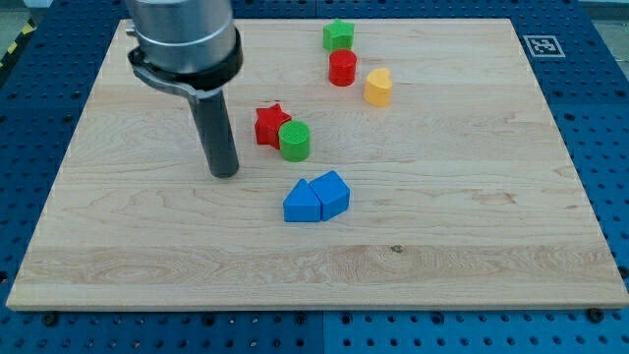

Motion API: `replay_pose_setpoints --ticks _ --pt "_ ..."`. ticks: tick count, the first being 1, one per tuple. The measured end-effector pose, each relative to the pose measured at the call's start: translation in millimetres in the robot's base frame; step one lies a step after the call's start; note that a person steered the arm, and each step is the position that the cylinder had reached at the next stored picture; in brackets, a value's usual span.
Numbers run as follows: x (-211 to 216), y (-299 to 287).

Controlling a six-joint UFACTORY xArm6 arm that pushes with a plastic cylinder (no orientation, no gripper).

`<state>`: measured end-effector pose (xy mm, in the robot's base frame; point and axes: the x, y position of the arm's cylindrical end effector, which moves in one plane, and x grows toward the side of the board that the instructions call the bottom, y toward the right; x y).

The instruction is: Move the blue blocks slightly to the left

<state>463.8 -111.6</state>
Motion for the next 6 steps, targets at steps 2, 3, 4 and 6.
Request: replay_pose_setpoints --ticks 2,3,4,6 --pt "-8 132" --pt "-6 171" --pt "28 141" --pt "17 52"
